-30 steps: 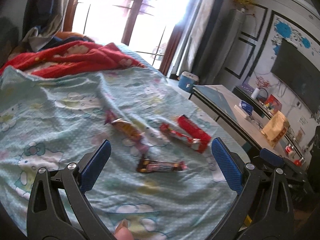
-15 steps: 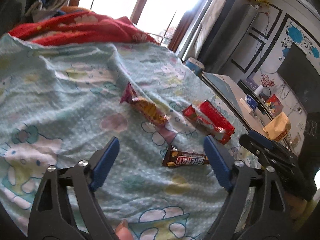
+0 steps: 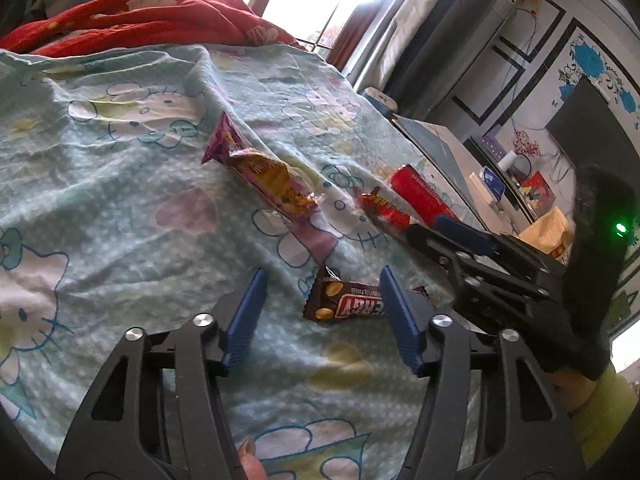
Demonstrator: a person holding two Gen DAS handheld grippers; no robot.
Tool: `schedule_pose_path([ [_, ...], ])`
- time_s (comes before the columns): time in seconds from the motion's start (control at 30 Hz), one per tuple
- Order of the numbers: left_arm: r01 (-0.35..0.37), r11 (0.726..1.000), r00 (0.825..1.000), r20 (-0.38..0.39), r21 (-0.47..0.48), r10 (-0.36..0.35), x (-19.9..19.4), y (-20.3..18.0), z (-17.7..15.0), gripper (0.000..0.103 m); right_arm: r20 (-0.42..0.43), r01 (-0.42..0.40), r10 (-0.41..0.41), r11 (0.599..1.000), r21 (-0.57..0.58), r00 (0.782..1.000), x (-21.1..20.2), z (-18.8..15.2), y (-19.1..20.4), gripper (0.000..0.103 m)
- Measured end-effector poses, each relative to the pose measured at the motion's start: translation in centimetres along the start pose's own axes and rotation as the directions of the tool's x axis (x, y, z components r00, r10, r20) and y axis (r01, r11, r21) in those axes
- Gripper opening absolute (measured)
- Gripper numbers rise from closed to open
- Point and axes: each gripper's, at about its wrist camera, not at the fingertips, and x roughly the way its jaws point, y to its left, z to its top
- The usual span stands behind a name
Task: Collect trash
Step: 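Grasp the brown chocolate bar wrapper with the left tool while the right tool grasps the red wrapper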
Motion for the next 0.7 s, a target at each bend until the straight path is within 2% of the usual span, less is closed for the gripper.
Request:
schedule_pose_path([
  [0.1, 0.006, 1.000, 1.000, -0.005, 0.001, -0.006, 0.1, -0.2, -0.1, 0.045, -0.040, -0.012, 0.013, 1.000, 0.016, 0.999, 0.9, -0.2, -0.2, 0.032],
  [0.27, 0.019, 1.000, 1.000, -0.016, 0.010, -0.019, 0.2, -0.7, -0.3, 0.044, -0.046, -0.055, 0.057, 0.997, 0.055, 0.997, 1.0, -0.5, -0.5, 0.021],
  [0.33, 0.024, 1.000, 0.999, -0.022, 0.014, -0.023, 0.3, -1.0, -0.4, 0.039, -0.046, -0.070, 0.074, 0.994, 0.078, 0.996, 0.9, -0.7, -0.8, 0.015],
  [0.47, 0.028, 0.999, 0.999, -0.032, 0.021, -0.027, 0.5, -1.4, -0.5, 0.034, -0.042, -0.100, 0.106, 0.987, 0.130, 0.993, 0.3, -1.2, -1.2, 0.013],
  [0.7, 0.039, 0.999, 0.998, -0.055, 0.034, -0.037, 0.8, -1.8, -0.9, 0.007, -0.027, -0.133, 0.140, 0.974, 0.184, 0.990, -1.4, -2.6, -1.4, 0.013],
])
